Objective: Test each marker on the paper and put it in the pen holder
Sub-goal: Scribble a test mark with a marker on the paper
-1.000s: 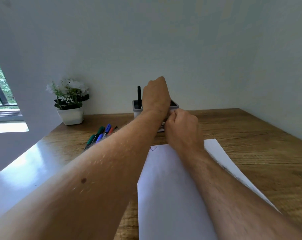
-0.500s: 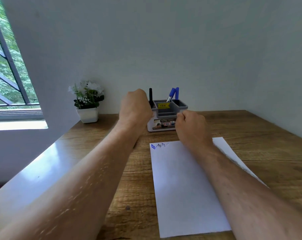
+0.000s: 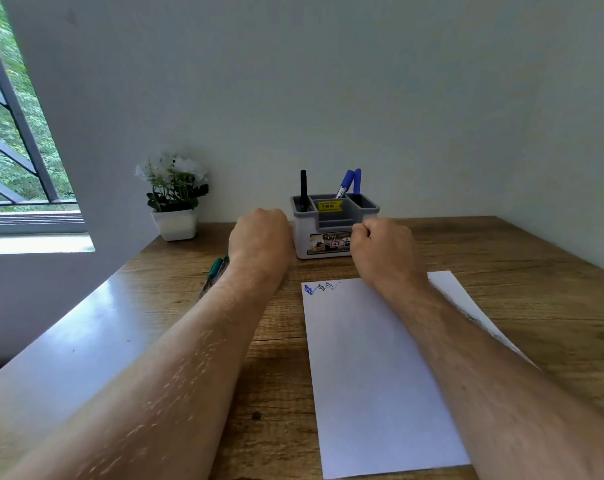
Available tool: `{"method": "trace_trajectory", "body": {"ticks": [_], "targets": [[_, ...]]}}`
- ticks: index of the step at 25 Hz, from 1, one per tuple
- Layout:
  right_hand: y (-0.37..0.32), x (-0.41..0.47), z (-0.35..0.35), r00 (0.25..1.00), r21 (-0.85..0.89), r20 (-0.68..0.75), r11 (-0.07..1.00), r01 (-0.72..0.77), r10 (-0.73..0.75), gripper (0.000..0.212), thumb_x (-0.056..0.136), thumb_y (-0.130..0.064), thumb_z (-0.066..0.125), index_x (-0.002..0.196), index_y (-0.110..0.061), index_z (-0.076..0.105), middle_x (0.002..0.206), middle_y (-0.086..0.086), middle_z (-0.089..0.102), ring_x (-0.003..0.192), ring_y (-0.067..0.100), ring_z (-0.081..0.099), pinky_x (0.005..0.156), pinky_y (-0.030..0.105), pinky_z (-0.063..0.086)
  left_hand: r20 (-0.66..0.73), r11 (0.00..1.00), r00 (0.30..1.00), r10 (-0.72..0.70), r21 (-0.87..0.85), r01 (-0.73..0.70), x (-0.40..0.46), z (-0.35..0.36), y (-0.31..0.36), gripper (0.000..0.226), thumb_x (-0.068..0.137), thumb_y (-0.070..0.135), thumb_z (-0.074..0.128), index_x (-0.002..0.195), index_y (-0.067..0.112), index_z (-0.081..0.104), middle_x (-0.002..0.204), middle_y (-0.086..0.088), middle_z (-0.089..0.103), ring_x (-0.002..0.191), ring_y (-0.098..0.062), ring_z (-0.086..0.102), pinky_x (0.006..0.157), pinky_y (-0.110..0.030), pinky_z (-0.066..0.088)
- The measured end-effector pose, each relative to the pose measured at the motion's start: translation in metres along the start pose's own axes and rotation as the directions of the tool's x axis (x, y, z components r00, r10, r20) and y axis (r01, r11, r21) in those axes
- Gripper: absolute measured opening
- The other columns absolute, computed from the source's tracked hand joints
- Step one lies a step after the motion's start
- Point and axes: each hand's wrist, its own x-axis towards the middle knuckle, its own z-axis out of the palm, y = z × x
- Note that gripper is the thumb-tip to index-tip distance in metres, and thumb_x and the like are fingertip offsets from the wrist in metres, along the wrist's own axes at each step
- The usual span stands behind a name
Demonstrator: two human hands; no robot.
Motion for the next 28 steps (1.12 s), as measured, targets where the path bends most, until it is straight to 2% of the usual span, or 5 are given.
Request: {"method": "trace_trajectory", "body": {"ticks": [10,13,20,24,28], "targets": [[0.001,0.001,0.003,1.000,-0.005,0.023,1.000,-0.012,0.012,0.029,0.103,-0.028,0.042,0.082,-0.016,0.059,0.079,-0.001,0.059,0.062,0.007,0.053,0.048,0.016,0.034,0.080,0.995,0.994,-0.073,-0.055,0.078,0.006,0.008,-0.010,0.022,0.089,0.026,0.071,0.103,0.010,0.065,0.094,-0.012,0.066,0.090,-0.030,0.066,0.078,-0.042,0.058],[0.001,0.001,0.002,1.000,0.006,0.023,1.000,-0.009,0.009,0.029,0.102,-0.028,0.043,0.081,-0.016,0.059,0.080,0.000,0.060,0.065,0.008,0.055,0.048,0.017,0.035,0.086,0.994,0.993,-0.078,-0.069,0.084,0.005,0.009,-0.009,0.025,0.089,0.029,0.071,0.105,0.010,0.065,0.100,-0.013,0.067,0.093,-0.030,0.066,0.079,-0.041,0.058],[0.002,0.002,0.004,1.000,-0.012,0.029,1.000,-0.008,0.008,0.028,0.103,-0.030,0.042,0.084,-0.017,0.059,0.083,-0.001,0.061,0.070,0.009,0.057,0.050,0.017,0.039,0.113,0.996,0.991,-0.069,-0.053,0.075,0.004,0.016,-0.002,0.023,0.090,0.032,0.072,0.099,0.012,0.066,0.080,-0.006,0.058,0.076,-0.023,0.060,0.070,-0.036,0.054],[0.001,0.002,0.004,0.999,-0.020,0.034,1.000,-0.018,0.019,0.029,0.103,-0.030,0.042,0.083,-0.018,0.058,0.081,-0.001,0.060,0.066,0.008,0.055,0.050,0.019,0.041,0.082,0.999,0.996,-0.040,-0.025,0.043,0.003,0.017,0.002,0.016,0.092,0.025,0.066,0.100,0.012,0.068,0.090,-0.008,0.066,0.078,-0.022,0.061,0.069,-0.034,0.053],[0.000,0.002,0.002,1.000,-0.024,0.022,1.000,-0.011,0.012,0.029,0.103,-0.029,0.042,0.081,-0.018,0.056,0.080,-0.002,0.058,0.060,0.004,0.051,0.048,0.018,0.037,0.054,0.996,0.997,-0.046,-0.079,0.050,0.002,0.013,0.001,0.016,0.090,0.029,0.067,0.091,0.013,0.065,0.082,-0.005,0.061,0.075,-0.021,0.060,0.069,-0.033,0.053]]}}
